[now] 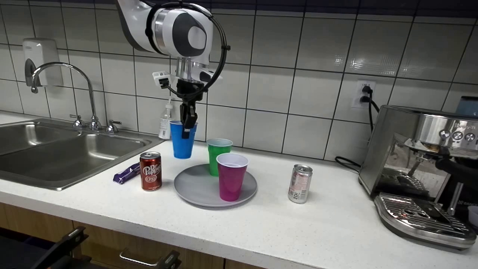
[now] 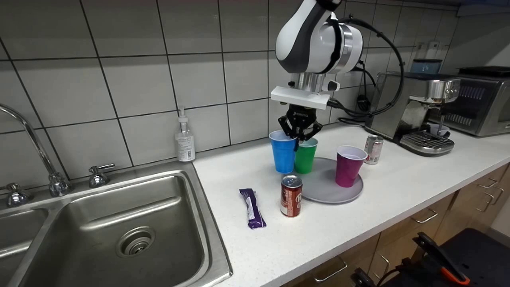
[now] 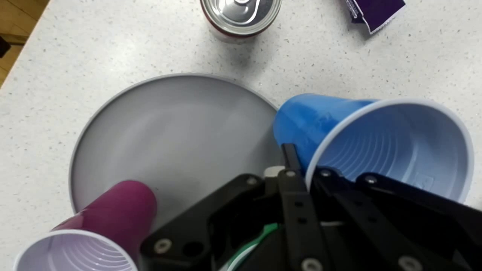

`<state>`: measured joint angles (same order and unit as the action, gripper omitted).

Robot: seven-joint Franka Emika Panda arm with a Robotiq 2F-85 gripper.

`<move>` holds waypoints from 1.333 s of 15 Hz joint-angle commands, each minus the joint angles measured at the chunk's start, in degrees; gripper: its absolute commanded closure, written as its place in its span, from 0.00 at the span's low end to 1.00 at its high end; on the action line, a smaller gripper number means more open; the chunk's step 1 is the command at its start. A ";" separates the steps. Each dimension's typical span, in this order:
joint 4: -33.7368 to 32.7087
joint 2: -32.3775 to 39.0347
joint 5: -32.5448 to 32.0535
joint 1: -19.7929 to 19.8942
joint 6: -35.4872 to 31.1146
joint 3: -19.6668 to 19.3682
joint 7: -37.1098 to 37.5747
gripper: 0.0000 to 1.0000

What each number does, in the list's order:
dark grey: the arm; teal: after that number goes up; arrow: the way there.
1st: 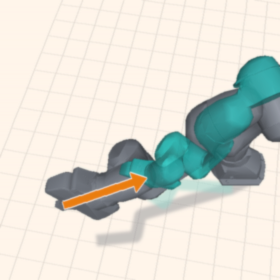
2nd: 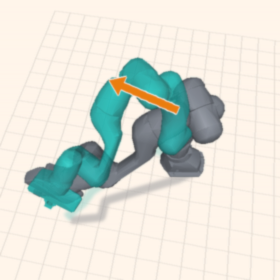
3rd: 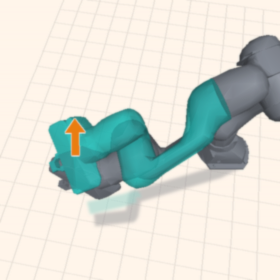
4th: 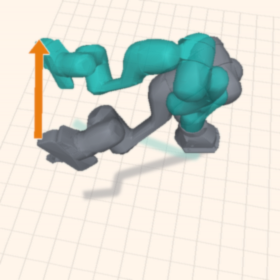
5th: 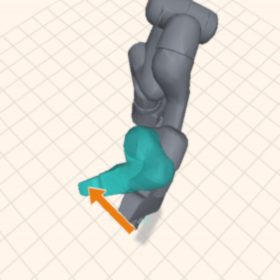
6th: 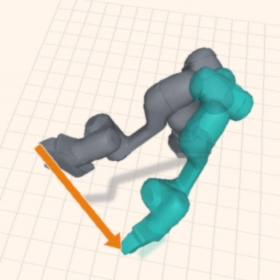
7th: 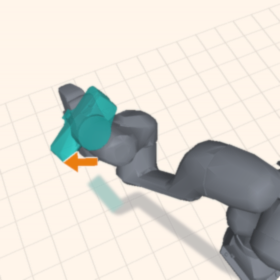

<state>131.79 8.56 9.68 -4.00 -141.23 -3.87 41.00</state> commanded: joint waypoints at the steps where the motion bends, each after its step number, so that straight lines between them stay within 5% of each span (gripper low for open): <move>1: 2.34 -1.88 -2.17 1.11 -0.67 -0.27 1.01 0.99; 20: 4.16 -0.71 -6.61 1.73 -0.90 -2.32 2.54 0.99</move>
<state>134.63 9.09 5.03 -3.15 -141.42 -6.17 41.69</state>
